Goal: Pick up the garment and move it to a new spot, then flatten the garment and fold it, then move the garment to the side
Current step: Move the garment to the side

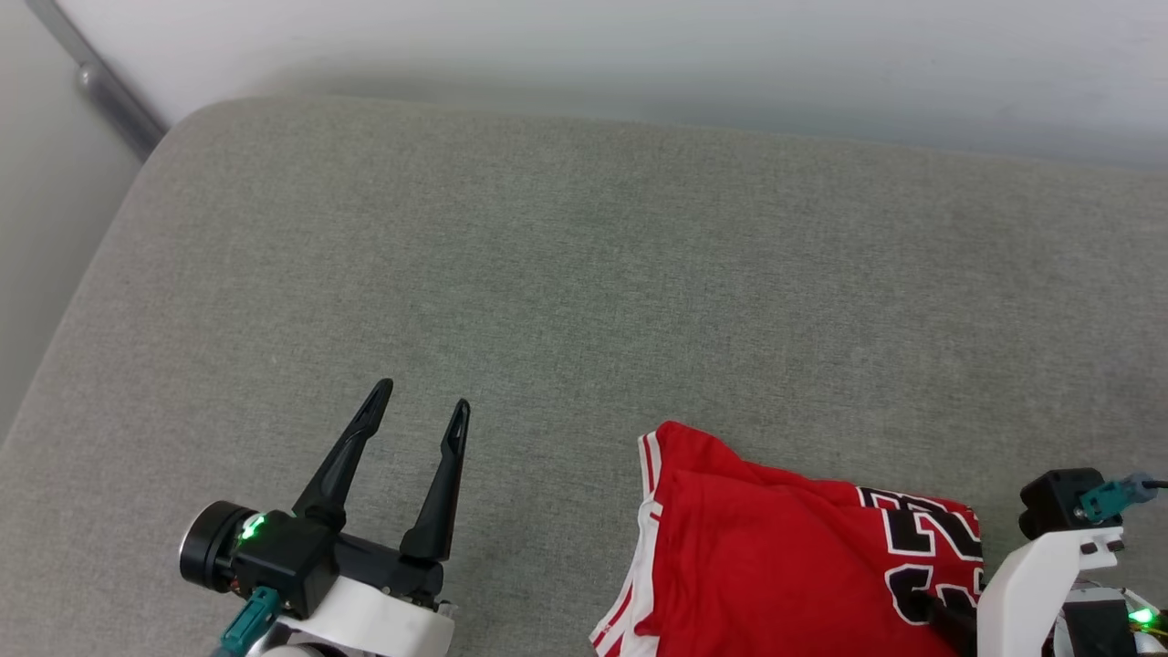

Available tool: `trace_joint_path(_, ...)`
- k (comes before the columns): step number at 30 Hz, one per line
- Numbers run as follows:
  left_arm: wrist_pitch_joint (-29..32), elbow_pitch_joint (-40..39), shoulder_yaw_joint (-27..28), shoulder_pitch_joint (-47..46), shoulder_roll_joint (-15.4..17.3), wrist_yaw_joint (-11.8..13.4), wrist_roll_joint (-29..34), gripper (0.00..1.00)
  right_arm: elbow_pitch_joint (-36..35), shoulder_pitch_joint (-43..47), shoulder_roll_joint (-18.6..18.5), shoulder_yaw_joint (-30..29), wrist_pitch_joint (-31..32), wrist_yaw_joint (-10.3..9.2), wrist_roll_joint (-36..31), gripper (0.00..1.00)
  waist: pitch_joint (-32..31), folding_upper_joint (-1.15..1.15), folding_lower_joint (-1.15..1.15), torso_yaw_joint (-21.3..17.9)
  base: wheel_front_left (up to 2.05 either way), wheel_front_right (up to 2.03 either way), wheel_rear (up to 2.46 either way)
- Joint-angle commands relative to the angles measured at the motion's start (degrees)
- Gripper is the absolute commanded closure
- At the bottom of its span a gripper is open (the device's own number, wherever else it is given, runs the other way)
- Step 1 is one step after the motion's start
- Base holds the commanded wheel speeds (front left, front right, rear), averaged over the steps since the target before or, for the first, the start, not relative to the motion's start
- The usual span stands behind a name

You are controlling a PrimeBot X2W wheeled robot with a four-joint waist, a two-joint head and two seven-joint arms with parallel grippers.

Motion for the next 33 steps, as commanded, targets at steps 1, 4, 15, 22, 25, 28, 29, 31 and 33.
trace_joint_path(1,-0.12,0.02,-0.10,-1.04,0.10,-0.06,-0.26,0.00,0.57,-0.68,0.57,-0.04,0.18,-0.02,-0.17,0.00,1.12,0.00,0.00,1.16,0.00,0.00,0.00)
trace_joint_path(4,-0.12,0.26,-0.64,-1.51,-0.06,-0.06,-0.18,0.00,2.92,-1.18,1.39,0.51,0.82,-0.02,0.21,0.00,1.79,0.00,0.00,2.23,0.00,0.00,0.00)
trace_joint_path(15,-0.12,1.10,-1.14,-2.05,-0.35,-0.06,-0.23,0.00,10.65,-2.56,0.14,4.62,-4.07,-0.04,-1.30,1.00,1.81,0.00,0.00,3.59,0.00,0.00,0.00)
trace_joint_path(22,-0.12,1.04,-1.08,-0.82,-0.16,-0.06,-0.14,0.00,7.10,-7.98,-11.01,11.99,-8.03,-0.05,-6.78,1.00,-0.62,0.00,0.00,-0.92,0.00,0.00,0.00)
trace_joint_path(25,-0.12,0.68,-1.51,-0.81,-0.26,-0.06,-0.03,0.00,5.01,-12.05,-18.05,16.92,-7.83,-0.04,-8.89,1.00,-0.80,0.00,0.00,-4.53,0.00,0.00,0.00)
trace_joint_path(28,-0.12,0.48,-1.54,-1.37,-0.05,-0.06,0.13,0.00,3.14,-17.01,-25.19,23.14,-6.82,-0.02,-10.56,1.00,0.15,0.00,0.00,-9.23,0.00,0.00,0.00)
trace_joint_path(29,-0.12,0.31,-1.79,-1.93,-0.03,-0.06,0.29,0.00,2.59,-18.99,-27.45,24.96,-6.61,-0.03,-10.57,1.00,0.71,0.00,0.00,-10.65,0.00,0.00,0.00)
trace_joint_path(31,-0.12,-0.04,-2.84,-2.97,0.17,-0.06,0.41,0.00,1.83,-22.92,-31.62,28.46,-6.19,-0.05,-10.19,1.00,2.18,0.00,0.00,-13.46,0.00,0.00,0.00)
trace_joint_path(33,-0.12,-0.20,-3.70,-4.17,0.62,-0.04,0.55,0.00,1.78,-26.46,-34.56,30.85,-6.38,-0.03,-9.49,1.00,3.78,0.00,0.00,-16.00,0.00,0.00,0.00)
